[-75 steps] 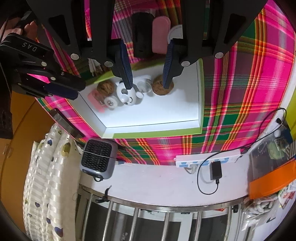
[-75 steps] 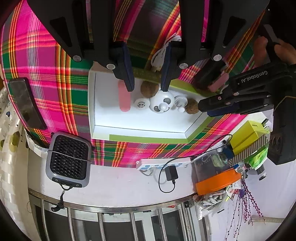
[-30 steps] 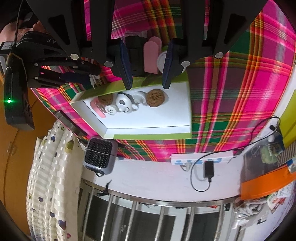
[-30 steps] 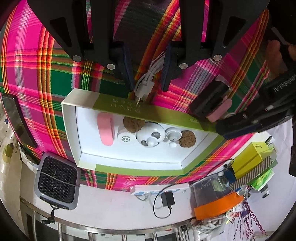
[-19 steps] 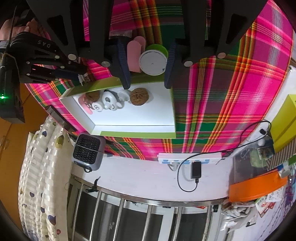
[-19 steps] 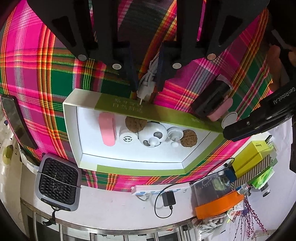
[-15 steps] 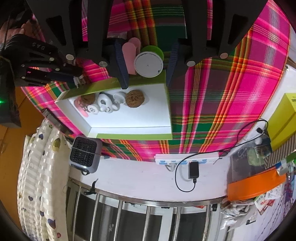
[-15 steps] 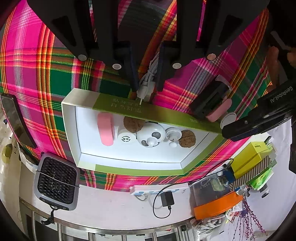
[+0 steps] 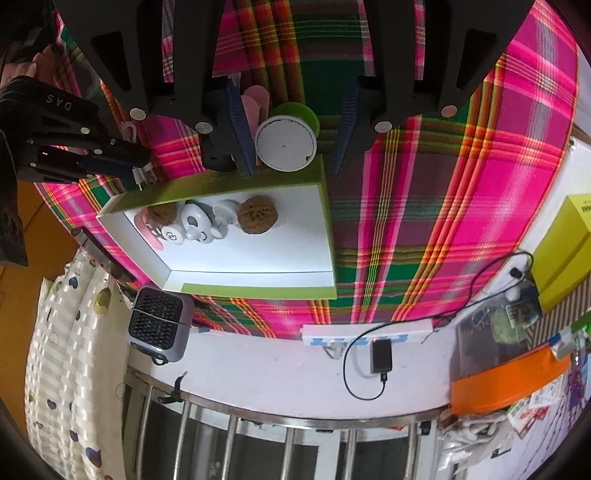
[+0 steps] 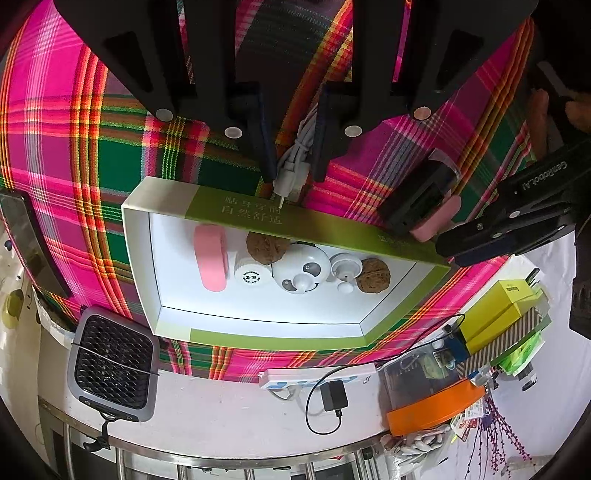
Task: Organize objects
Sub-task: 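Grasp the white round green-based container with left gripper while right gripper grasps the white cable, then carry the container and cable over the box and lower them inside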
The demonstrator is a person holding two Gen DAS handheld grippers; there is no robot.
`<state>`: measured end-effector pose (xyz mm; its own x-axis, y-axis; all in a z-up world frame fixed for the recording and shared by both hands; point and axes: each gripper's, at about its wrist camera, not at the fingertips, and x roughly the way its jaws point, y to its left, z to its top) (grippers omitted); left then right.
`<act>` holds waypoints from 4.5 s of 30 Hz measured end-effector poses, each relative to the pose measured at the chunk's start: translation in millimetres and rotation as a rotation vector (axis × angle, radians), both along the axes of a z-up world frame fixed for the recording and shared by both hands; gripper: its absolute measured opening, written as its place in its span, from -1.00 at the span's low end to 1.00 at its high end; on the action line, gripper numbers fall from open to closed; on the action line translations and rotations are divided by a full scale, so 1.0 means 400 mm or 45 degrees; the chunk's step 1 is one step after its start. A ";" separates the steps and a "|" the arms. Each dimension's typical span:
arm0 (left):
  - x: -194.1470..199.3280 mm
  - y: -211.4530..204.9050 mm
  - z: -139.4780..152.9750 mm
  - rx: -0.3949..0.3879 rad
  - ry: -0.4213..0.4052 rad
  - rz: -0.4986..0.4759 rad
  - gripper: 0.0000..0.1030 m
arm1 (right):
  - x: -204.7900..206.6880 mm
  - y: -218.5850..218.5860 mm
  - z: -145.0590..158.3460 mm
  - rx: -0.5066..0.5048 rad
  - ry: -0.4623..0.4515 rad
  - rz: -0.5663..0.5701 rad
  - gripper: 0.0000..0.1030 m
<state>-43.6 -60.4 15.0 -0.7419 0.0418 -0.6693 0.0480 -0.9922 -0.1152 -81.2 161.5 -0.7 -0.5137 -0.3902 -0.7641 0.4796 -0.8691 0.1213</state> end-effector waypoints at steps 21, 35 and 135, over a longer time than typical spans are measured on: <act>0.007 0.000 -0.008 -0.053 -0.034 0.019 -0.18 | 0.003 -0.002 0.003 0.001 0.000 0.001 -0.60; 0.000 -0.007 -0.010 -0.028 -0.037 0.013 -0.37 | 0.015 -0.014 0.005 0.029 0.021 0.016 -0.64; -0.291 0.106 0.046 -0.079 -0.004 -0.124 -0.37 | -0.260 -0.049 0.070 0.049 0.083 0.048 -0.66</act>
<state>-159.9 -18.0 33.4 -0.7342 0.0720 -0.6751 -0.0488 -0.9974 -0.0533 -185.1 142.1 27.2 -0.5485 -0.3809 -0.7444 0.5177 -0.8537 0.0554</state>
